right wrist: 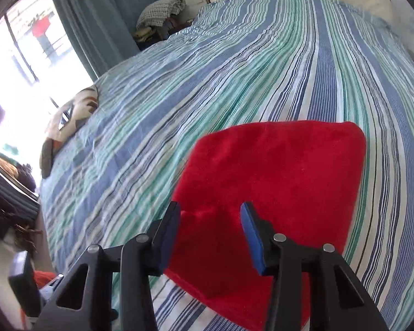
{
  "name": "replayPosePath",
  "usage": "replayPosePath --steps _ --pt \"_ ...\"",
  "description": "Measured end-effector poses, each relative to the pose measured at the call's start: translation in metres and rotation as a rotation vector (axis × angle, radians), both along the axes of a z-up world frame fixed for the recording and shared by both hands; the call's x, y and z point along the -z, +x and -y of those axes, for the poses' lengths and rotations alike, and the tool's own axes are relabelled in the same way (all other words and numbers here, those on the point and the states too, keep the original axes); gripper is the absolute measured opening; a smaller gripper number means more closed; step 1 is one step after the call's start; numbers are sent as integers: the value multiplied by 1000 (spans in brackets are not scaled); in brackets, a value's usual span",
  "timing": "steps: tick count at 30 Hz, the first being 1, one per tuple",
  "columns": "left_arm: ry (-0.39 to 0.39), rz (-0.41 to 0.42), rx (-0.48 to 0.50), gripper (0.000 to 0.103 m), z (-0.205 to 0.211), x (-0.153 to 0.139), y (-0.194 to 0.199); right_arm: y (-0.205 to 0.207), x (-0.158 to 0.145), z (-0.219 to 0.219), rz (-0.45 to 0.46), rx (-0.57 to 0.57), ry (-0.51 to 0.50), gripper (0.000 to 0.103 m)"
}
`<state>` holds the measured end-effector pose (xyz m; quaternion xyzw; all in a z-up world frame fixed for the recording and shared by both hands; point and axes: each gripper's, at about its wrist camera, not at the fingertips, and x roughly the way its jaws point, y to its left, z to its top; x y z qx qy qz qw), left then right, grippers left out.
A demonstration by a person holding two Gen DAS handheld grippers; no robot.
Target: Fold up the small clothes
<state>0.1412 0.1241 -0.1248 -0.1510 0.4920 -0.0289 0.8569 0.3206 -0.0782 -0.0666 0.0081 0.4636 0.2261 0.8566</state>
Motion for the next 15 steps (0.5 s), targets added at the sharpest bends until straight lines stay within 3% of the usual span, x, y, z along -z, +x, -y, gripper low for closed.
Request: replayPosePath --steps 2,3,5,7,10,12,15 --pt "2 1 -3 101 -1 0 0 -5 20 -20 3 -58 -56 37" --pt "6 1 -5 101 -1 0 -1 -10 35 -35 -22 -108 -80 27" --pt "15 0 -8 101 -2 1 -4 -29 63 -56 -59 -210 -177 26" --pt "18 -2 -8 101 -2 1 -4 -48 68 -64 -31 -269 -216 26" --pt "22 -5 -6 101 -1 1 -4 -59 54 -57 -22 -301 -201 26" --pt "26 -5 -5 101 0 1 -3 -68 31 -44 19 -310 -139 26" --pt "23 -3 -4 101 -1 1 -3 -74 -4 -7 86 -210 -71 26"
